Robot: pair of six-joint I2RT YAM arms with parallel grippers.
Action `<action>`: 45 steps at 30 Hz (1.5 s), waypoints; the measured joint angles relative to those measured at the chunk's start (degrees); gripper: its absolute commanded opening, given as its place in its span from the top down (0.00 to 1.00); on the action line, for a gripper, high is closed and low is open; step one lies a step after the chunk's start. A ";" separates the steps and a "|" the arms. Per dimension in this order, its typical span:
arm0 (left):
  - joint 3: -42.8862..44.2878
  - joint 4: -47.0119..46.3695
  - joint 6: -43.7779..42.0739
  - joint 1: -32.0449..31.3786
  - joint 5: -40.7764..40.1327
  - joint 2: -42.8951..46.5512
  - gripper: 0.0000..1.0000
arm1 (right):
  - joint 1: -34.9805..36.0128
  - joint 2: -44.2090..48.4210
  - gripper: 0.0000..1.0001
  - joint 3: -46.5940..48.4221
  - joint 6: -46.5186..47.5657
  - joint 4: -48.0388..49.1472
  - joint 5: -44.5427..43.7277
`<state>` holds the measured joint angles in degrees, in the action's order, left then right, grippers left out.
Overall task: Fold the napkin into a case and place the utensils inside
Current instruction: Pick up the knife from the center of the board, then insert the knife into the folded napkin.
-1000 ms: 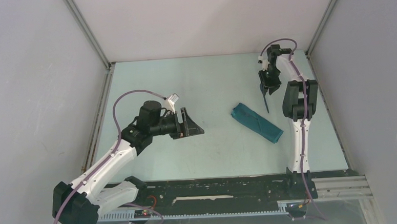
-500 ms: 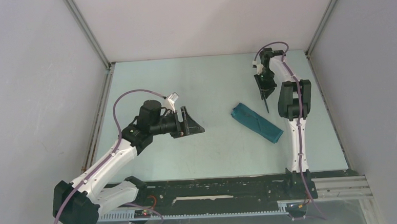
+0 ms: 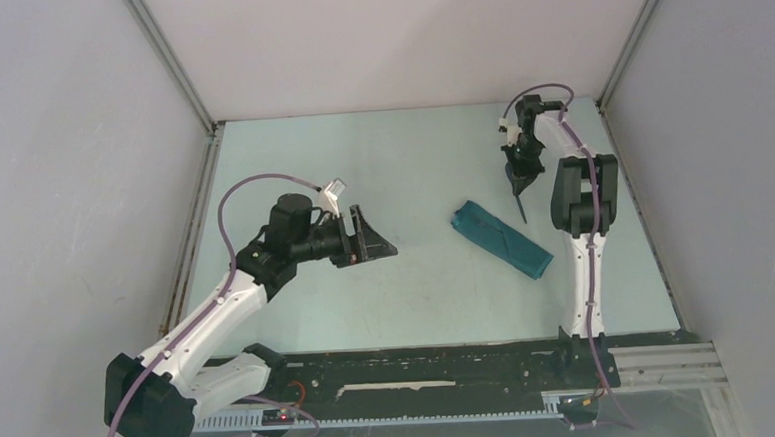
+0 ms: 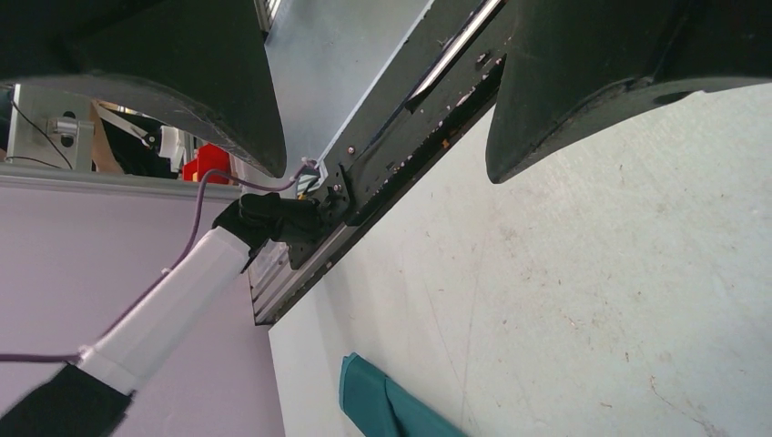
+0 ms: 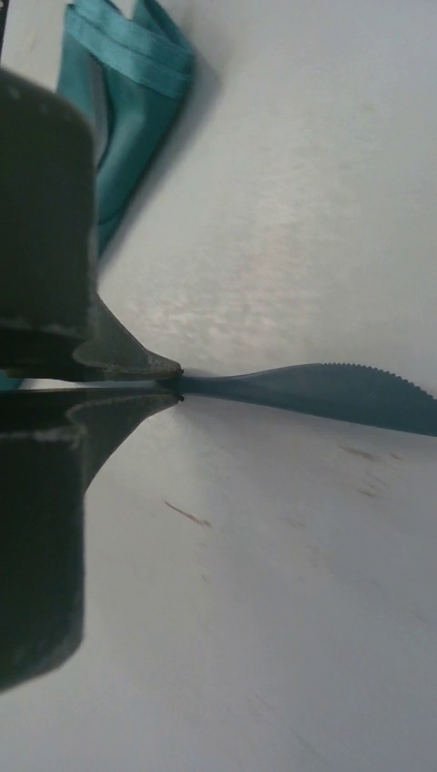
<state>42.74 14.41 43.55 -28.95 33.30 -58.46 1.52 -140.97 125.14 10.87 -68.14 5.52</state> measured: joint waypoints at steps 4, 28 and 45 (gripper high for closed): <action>0.00 -0.02 0.00 0.11 0.11 0.02 0.13 | 0.83 11.69 1.00 -16.70 0.52 8.48 1.92; -1.81 -0.39 1.49 0.22 0.26 5.51 0.13 | 20.22 30.86 1.00 -42.27 13.86 24.96 8.48; -1.81 -0.42 1.51 0.22 0.26 5.14 0.13 | 16.41 31.17 1.00 -40.39 18.08 17.77 12.92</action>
<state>40.93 14.00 45.06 -28.73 33.56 -53.32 17.93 -109.80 84.75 28.95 -50.37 18.44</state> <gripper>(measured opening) 0.867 0.009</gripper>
